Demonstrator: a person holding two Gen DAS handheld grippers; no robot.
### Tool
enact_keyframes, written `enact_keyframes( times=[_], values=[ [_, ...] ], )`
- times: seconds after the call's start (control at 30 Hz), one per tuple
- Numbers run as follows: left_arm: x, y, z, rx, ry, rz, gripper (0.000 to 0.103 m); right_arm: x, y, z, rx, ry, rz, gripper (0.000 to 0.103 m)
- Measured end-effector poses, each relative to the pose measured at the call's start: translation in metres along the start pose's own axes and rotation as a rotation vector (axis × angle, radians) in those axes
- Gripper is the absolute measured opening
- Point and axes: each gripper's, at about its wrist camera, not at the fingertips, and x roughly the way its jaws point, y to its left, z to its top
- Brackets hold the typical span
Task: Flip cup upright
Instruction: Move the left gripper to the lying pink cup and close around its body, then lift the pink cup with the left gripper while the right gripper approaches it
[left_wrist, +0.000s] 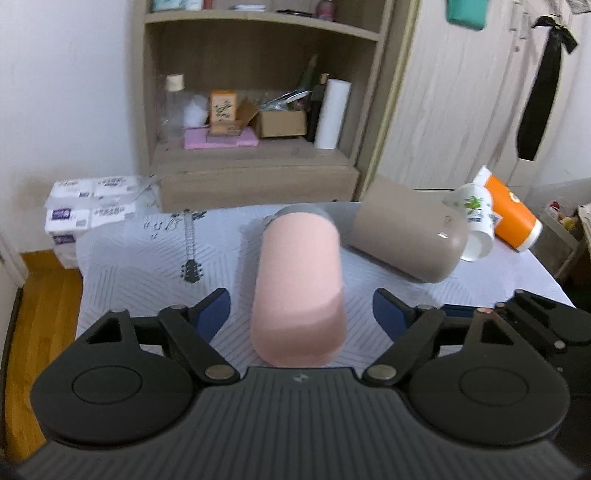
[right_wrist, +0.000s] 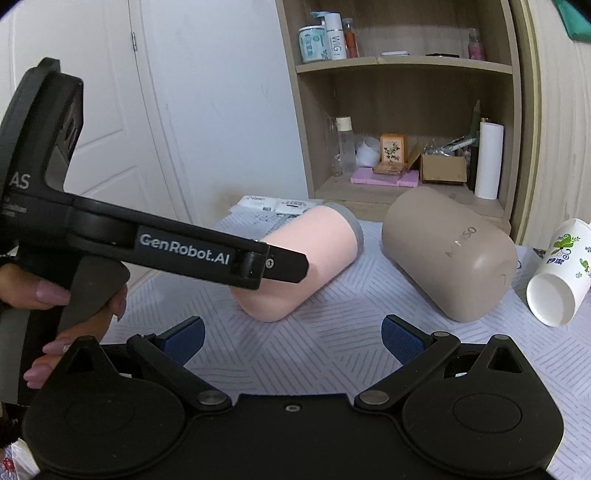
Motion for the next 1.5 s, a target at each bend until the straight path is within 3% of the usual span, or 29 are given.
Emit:
enact_keyframes(
  times=[0.07, 0.2, 0.23, 0.5, 1.03, 1.23, 1.5],
  values=[
    [0.003, 0.002, 0.002, -0.017, 0.007, -0.009, 0.081, 0.002, -0.001, 0.001, 0.005, 0.001, -0.002, 0.103],
    [0.006, 0.002, 0.002, -0.034, 0.044, -0.002, 0.059, 0.004, 0.001, 0.001, 0.011, 0.002, 0.002, 0.103],
    [0.006, 0.003, 0.002, -0.037, 0.05, 0.001, 0.058, 0.005, 0.001, 0.0, 0.009, 0.003, 0.004, 0.103],
    [0.005, 0.0, 0.005, -0.06, 0.086, 0.015, 0.057, 0.005, 0.001, -0.001, 0.006, 0.011, 0.026, 0.103],
    [-0.013, -0.01, -0.008, -0.162, 0.173, -0.026, 0.057, 0.016, 0.001, -0.004, 0.05, 0.049, 0.111, 0.103],
    [-0.025, -0.014, -0.018, -0.204, 0.206, -0.076, 0.057, 0.008, 0.005, -0.011, 0.048, 0.058, 0.141, 0.103],
    [-0.037, -0.029, -0.03, -0.209, 0.224, -0.09, 0.057, -0.01, 0.003, -0.02, 0.037, 0.052, 0.174, 0.102]
  ],
)
